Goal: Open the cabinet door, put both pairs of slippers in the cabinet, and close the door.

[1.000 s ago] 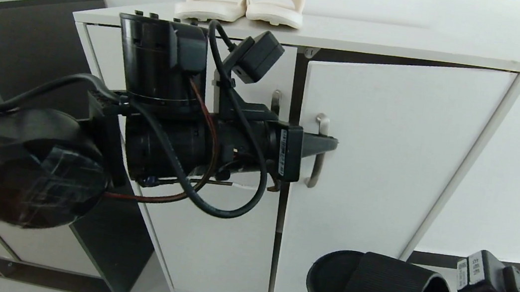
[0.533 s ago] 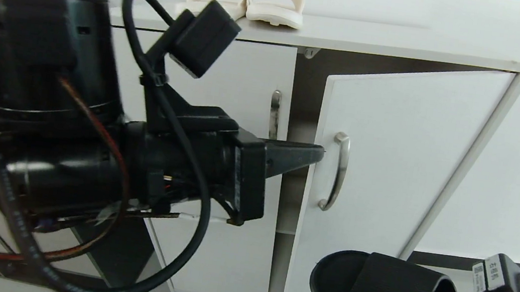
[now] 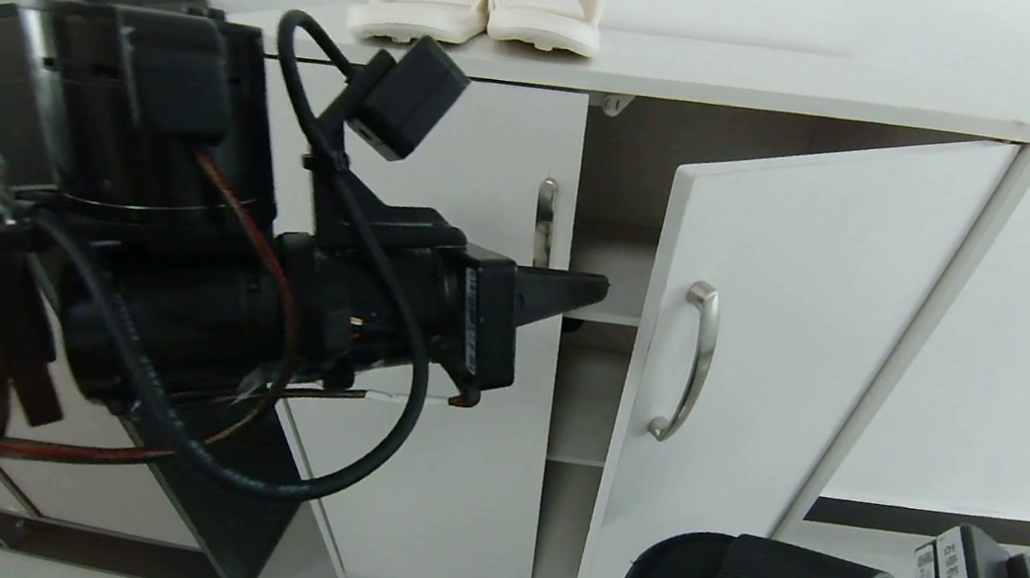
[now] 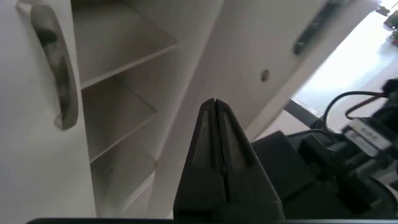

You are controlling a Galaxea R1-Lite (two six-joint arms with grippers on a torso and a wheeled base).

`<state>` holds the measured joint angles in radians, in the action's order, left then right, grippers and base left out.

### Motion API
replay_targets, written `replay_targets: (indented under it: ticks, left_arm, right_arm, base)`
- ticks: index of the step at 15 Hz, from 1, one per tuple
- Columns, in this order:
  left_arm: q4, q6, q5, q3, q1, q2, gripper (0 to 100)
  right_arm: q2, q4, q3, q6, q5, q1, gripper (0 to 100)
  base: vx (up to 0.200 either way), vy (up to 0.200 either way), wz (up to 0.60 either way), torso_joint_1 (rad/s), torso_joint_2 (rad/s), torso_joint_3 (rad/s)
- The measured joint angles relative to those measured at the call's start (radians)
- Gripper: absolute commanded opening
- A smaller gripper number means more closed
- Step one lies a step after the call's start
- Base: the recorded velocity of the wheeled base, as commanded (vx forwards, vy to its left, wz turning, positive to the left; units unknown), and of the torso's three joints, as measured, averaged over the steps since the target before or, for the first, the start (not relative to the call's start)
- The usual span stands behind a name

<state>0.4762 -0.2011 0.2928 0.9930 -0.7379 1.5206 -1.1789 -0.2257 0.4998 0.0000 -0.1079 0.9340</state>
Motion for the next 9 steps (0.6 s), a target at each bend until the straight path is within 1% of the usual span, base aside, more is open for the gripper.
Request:
replay_targets:
  ticks: [2,3,5,8,9]
  left_arm:
    - [0.004,-0.003,0.0,0.049,0.002,0.064,0]
    - [0.028,-0.01,0.0,0.074,0.003,0.099,0]
    - [0.111,-0.03,-0.002,0.106,0.002,0.156,0]
    - [0.128,-0.031,-0.022,0.113,-0.003,0.201,0]
    - [0.129,-0.029,-0.03,0.107,-0.007,0.208,0]
  right_arm:
    - [0.002,0.001,0.004,0.0,0.0,0.002,0]
    - [0.003,0.001,0.007,0.0,0.001,0.002,0]
    - [0.004,0.005,0.002,-0.007,0.007,0.013,0]
    - [0.005,0.005,-0.001,-0.012,0.053,0.05,0]
    - [0.006,0.008,-0.002,-0.011,0.063,0.074,0]
  base:
    - [0.0,0.0,0.0,0.0,0.0,0.0]
    - [0.0,0.0,0.0,0.0,0.0,0.0]
    - [0.0,0.0,0.0,0.0,0.0,0.0]
    - [-0.2,-0.2,0.0,0.005,0.0,0.002]
    - [-0.2,-0.2,0.0,-0.002,0.0,0.002]
